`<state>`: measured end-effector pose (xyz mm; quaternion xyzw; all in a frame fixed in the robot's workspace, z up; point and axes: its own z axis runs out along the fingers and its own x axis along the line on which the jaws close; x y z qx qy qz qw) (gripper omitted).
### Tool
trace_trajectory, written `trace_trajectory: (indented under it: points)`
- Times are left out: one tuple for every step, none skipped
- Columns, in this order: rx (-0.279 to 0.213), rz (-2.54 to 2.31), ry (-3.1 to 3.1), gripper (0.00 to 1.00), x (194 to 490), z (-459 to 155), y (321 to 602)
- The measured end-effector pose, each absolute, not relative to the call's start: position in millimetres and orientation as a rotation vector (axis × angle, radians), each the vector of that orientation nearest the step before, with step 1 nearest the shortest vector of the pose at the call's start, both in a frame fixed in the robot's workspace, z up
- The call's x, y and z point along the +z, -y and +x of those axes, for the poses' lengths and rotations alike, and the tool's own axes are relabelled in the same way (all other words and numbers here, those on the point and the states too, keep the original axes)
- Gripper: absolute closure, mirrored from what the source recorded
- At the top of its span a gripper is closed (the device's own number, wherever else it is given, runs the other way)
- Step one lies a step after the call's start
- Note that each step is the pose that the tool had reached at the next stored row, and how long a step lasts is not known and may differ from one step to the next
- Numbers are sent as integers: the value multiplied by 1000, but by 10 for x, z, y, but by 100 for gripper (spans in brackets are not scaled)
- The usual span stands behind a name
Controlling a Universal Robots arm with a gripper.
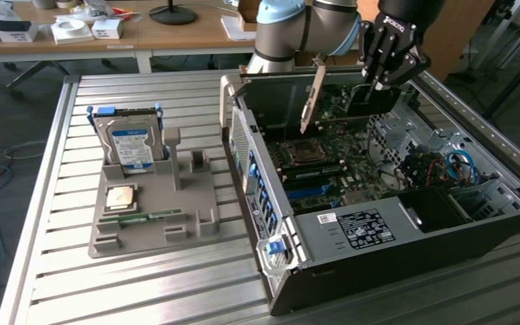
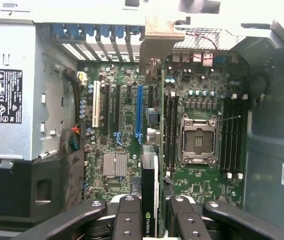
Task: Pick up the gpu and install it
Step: 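Insert the gpu into the slot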
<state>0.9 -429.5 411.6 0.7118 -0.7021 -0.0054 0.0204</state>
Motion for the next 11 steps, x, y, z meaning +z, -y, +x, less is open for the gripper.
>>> trace_trajectory:
  points:
    - [-17,2204,2181,74,4115,8,4295]
    - [-17,2204,2181,74,4115,8,4295]
    - [-17,2204,2181,74,4115,8,4295]
    - [-17,2204,2181,74,4115,8,4295]
    - [-17,2204,2181,74,4115,8,4295]
    - [-17,2204,2181,74,4113,8,4295]
    - [-17,2205,2181,74,4106,8,4295]
    - [-15,2205,2182,74,4099,6,4295]
    - [-14,2206,2183,74,4092,6,4295]
    - [-12,2206,2183,74,4082,5,4295]
    - [-11,2207,2183,74,4071,5,4295]
